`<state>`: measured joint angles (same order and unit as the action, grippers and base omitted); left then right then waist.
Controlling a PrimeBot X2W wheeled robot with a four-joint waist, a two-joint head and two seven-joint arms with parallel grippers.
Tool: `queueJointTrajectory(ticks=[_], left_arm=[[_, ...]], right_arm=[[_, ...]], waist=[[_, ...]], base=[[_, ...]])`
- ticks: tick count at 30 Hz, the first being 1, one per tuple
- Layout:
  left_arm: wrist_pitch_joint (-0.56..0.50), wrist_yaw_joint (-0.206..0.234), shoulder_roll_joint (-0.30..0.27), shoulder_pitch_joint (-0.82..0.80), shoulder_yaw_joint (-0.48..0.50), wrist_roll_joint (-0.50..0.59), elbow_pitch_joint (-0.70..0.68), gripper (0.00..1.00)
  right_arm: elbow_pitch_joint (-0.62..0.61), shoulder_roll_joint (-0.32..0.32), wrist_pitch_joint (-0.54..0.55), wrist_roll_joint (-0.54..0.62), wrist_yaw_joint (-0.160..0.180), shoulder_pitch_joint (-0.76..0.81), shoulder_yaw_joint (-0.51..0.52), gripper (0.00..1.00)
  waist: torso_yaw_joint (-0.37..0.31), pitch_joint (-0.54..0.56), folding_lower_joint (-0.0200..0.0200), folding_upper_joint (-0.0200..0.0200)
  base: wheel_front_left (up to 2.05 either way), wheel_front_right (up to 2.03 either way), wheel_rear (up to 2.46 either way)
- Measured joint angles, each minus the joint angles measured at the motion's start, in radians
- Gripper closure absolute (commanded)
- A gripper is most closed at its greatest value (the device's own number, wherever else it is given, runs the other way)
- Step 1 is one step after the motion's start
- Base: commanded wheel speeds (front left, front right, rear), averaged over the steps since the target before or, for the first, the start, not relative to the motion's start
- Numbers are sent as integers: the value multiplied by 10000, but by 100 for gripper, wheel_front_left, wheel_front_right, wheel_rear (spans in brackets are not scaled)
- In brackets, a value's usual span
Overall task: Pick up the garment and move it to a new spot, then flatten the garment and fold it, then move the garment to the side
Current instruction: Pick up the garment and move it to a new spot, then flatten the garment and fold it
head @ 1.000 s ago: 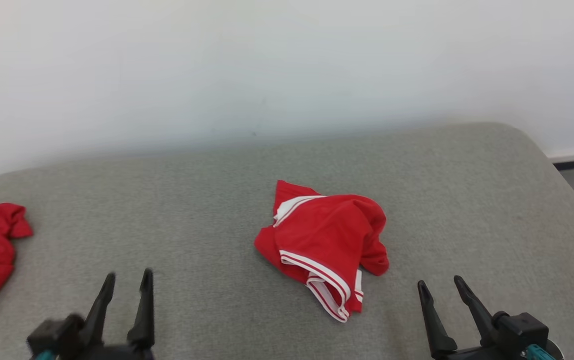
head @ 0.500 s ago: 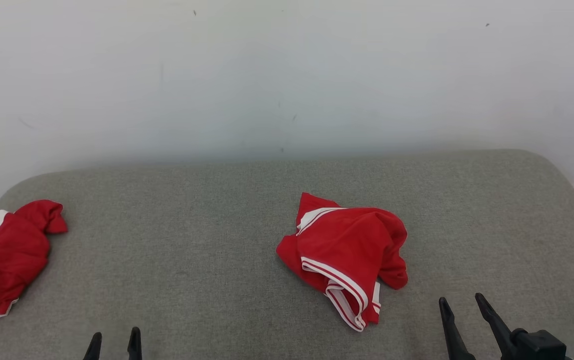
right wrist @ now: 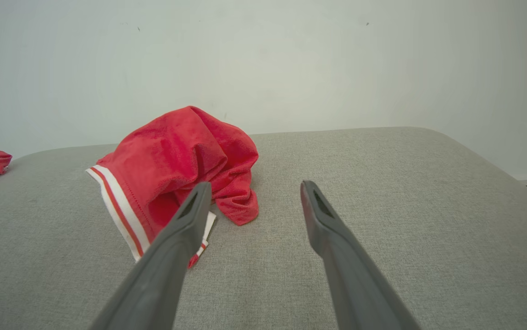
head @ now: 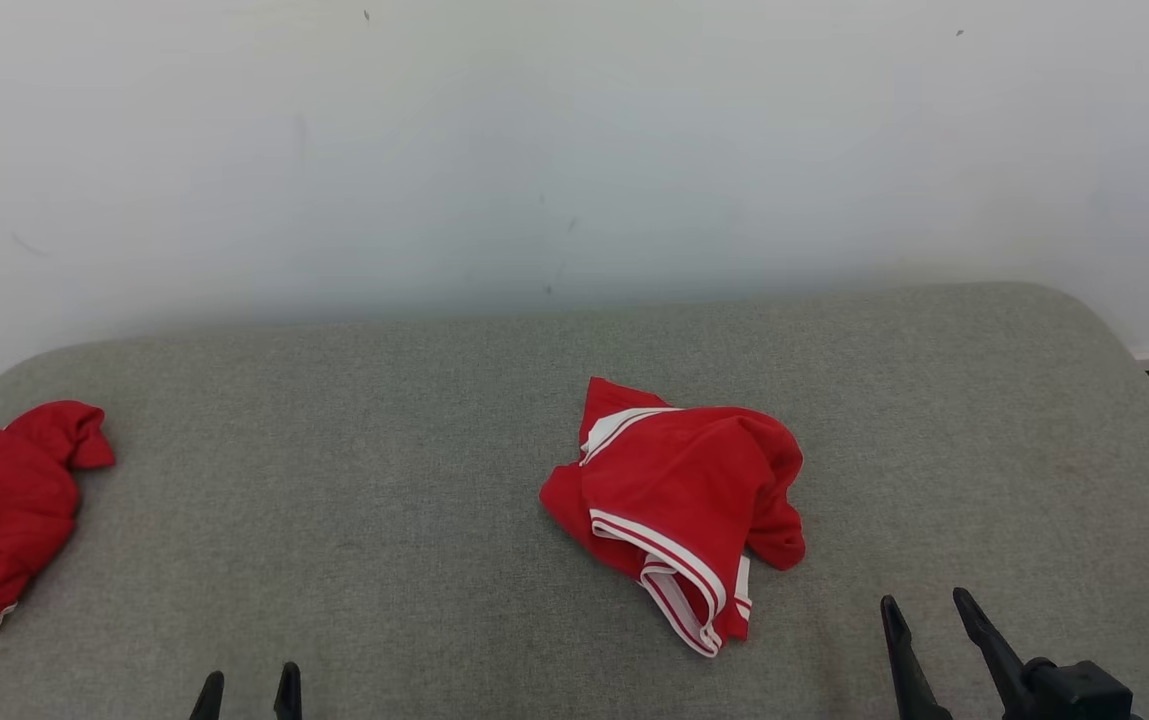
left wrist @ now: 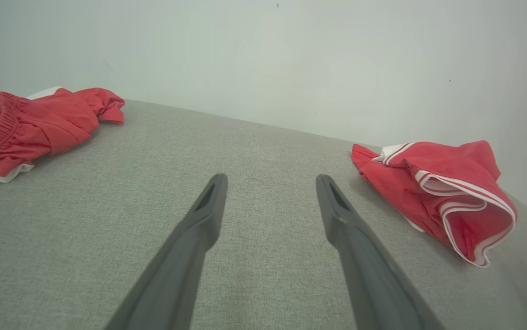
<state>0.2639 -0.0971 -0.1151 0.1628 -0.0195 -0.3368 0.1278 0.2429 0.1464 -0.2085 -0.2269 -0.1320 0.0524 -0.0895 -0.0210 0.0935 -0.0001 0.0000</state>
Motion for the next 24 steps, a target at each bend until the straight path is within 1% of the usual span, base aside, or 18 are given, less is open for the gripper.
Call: queueJointTrajectory(ticks=[16,21,24], left_arm=[[0,-88,167,-130,15,115,128,0],[-148,-184,146,-326,-462,36,232,0],[-606,-263,79,-734,-1034,-102,360,0]], right_arm=[[211,-52,-35,2,0,-146,-104,0],[232,-67,-38,0,0,-266,-244,0],[217,-61,-31,-6,0,-396,-397,0]], waist=[[-91,-81,1,0],[-202,-126,1,0],[-358,-199,1,0]], base=[[0,0,0],[0,0,0],[0,0,0]])
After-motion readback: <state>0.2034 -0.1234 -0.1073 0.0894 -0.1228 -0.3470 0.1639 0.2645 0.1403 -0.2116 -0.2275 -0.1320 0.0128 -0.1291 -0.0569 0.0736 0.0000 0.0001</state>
